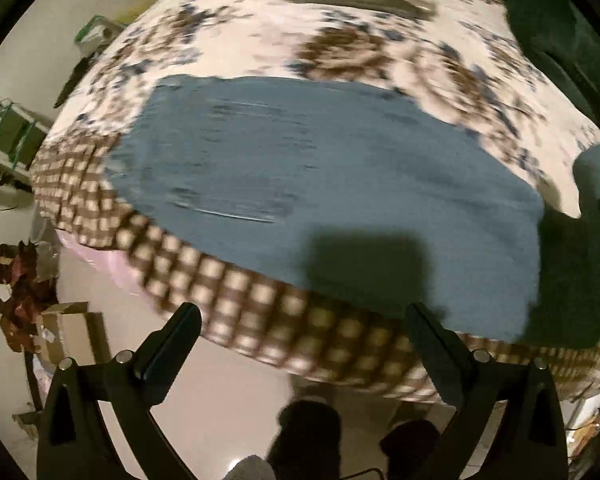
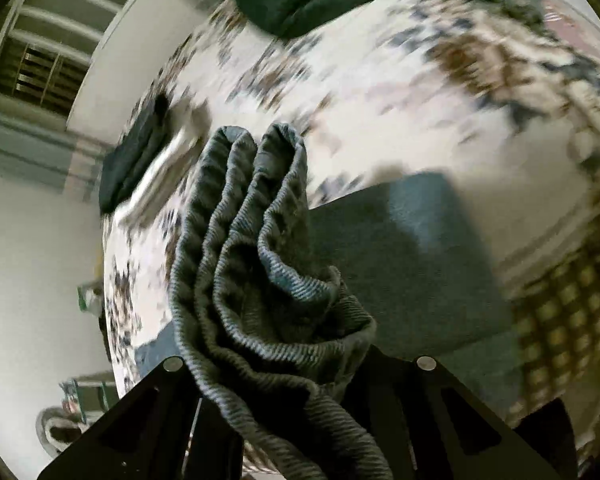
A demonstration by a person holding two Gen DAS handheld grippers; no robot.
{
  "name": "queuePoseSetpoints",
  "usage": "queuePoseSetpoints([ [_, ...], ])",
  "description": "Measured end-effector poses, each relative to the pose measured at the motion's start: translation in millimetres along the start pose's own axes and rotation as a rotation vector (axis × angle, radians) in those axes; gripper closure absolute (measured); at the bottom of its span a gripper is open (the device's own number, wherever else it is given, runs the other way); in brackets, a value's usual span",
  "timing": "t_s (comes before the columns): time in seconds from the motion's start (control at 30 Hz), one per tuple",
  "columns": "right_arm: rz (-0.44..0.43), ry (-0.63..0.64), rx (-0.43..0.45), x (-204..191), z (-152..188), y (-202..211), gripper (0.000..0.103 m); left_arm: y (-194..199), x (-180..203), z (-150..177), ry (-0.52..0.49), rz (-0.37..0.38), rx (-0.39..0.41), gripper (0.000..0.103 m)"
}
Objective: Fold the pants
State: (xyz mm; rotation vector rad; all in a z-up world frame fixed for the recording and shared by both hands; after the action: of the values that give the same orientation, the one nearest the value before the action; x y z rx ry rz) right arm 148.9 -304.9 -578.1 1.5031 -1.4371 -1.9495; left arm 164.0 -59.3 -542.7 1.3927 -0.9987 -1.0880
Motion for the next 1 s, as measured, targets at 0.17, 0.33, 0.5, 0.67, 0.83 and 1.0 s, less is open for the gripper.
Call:
queuePoseSetpoints([
  [0.17, 0.055, 0.082, -0.082, -59.3, 49.8, -88.7, 0.093, -11.3, -69.5, -11.4, 0.060, -0.038, 0.003, 0.000],
  [0.33, 0.191, 0.136, -0.195, -85.2, 90.1, -174.0, 0.078, -31.4, -114.3, -12.2, 0.127, -0.050, -0.017, 0.000],
  [0.5, 0.002, 0.249, -0.344, -112.5, 99.8, -182.1, 0.033, -38.1, -135.9, -14.9, 0.232, 0.001, -0.032, 0.000],
  [0.67, 0.092, 0.256, -0.293, -68.0, 77.8, -119.5, 0.019, -29.2, -105.3, -34.8, 0.258, 0.099, -0.016, 0.000],
  [0.83, 0.340, 0.299, -0.237, -5.1, 52.3, -82.2, 0.012, -44.7, -26.7, -73.9, 0.154, 0.174, -0.041, 0.000],
  [1.0, 0.369, 0.273, -0.263, 39.3, 27.2, -78.0, 0.012, -96.1, 30.1, -110.2, 0.055, 0.126, -0.127, 0.012],
])
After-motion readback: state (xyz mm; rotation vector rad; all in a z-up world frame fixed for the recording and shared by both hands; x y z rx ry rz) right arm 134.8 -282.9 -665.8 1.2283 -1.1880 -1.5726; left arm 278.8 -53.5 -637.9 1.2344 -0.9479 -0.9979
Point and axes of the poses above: each gripper's, at about its wrist camera, not at the fingertips, and y roughly against the way its jaws point, x to its right, z to its underside, the point moved 2 cm from there along -y, roughly the way its jaws point, and after that the axes turned 10 degrees about -x, right-handed, at the moved point
